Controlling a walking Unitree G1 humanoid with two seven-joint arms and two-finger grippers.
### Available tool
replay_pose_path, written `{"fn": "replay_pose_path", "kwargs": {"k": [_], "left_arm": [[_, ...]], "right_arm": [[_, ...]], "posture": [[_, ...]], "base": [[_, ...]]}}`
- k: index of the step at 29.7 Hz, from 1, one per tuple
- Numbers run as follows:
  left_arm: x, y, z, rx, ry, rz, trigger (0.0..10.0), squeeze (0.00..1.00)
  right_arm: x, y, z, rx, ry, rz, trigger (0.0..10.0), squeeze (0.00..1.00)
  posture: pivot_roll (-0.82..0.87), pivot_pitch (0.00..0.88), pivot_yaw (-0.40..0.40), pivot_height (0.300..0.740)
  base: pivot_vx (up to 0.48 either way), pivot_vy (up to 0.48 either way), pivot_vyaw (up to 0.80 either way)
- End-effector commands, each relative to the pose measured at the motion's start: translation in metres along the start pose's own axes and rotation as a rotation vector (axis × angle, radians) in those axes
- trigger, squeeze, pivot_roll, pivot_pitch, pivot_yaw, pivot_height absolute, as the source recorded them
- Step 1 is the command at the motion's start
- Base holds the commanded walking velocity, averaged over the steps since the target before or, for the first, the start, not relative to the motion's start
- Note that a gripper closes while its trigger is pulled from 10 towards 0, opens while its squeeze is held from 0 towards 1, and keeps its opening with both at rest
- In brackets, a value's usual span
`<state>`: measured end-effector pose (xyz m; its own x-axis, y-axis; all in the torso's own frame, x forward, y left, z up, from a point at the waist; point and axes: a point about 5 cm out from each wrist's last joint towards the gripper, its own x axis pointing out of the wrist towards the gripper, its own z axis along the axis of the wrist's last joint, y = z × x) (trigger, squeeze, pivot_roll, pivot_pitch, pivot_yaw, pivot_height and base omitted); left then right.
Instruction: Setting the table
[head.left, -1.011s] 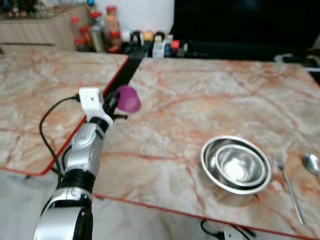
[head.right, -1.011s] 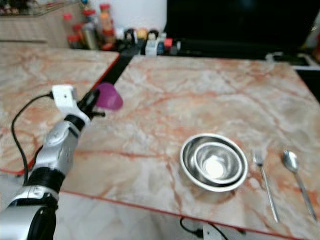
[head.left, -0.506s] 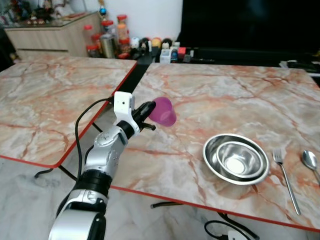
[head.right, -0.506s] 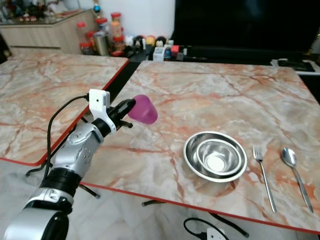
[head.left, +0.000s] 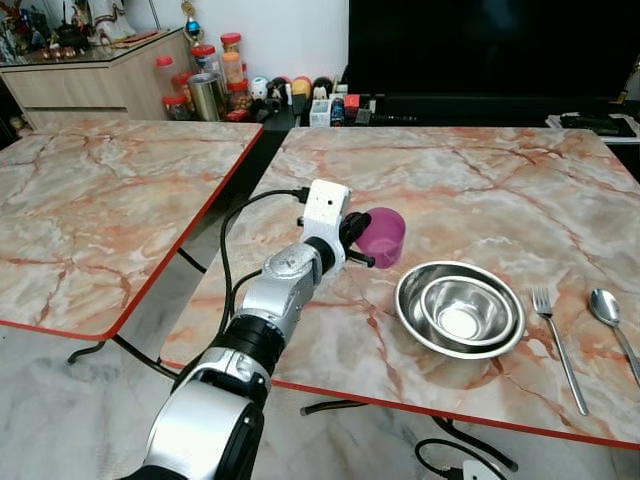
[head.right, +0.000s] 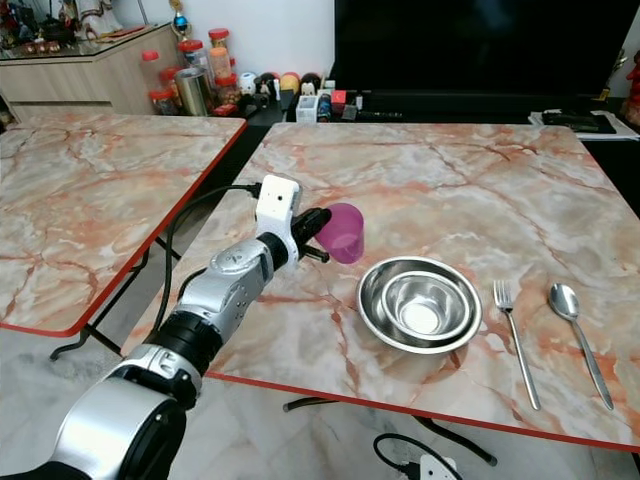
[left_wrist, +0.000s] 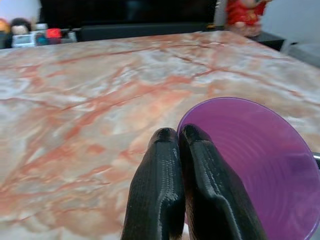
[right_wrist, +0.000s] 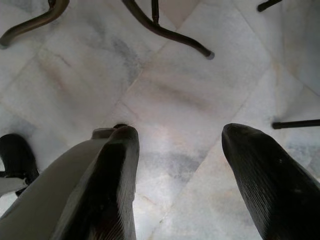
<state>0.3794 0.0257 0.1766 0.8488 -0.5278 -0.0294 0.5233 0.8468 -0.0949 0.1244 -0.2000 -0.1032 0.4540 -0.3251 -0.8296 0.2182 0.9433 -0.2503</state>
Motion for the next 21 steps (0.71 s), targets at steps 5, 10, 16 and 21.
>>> {"fn": "replay_pose_path", "kwargs": {"k": [5, 10, 16, 21], "left_arm": [[-0.003, 0.025, 0.011, 0.016, -0.022, 0.111, 10.0, 0.00], [-0.006, 0.035, 0.007, 0.008, 0.001, 0.141, 10.0, 0.00], [-0.009, 0.036, -0.001, -0.034, 0.040, 0.094, 10.0, 0.00], [-0.010, 0.033, -0.010, -0.002, 0.090, 0.080, 10.0, 0.00]], "right_arm": [[0.004, -0.007, 0.021, 0.017, -0.073, -0.013, 10.0, 0.00], [0.007, -0.008, 0.040, 0.029, -0.129, -0.021, 10.0, 0.00], [0.007, -0.006, 0.045, 0.029, -0.148, -0.016, 10.0, 0.00], [0.006, -0.002, 0.040, 0.016, -0.139, -0.002, 10.0, 0.00]], "posture": [[-0.01, 0.000, 0.105, 0.719], [-0.01, 0.000, 0.100, 0.719], [0.00, 0.000, 0.097, 0.719], [0.00, 0.000, 0.095, 0.719]], "base": [[0.000, 0.000, 0.00], [0.000, 0.000, 0.00], [0.000, 0.000, 0.00], [0.000, 0.000, 0.00]]}}
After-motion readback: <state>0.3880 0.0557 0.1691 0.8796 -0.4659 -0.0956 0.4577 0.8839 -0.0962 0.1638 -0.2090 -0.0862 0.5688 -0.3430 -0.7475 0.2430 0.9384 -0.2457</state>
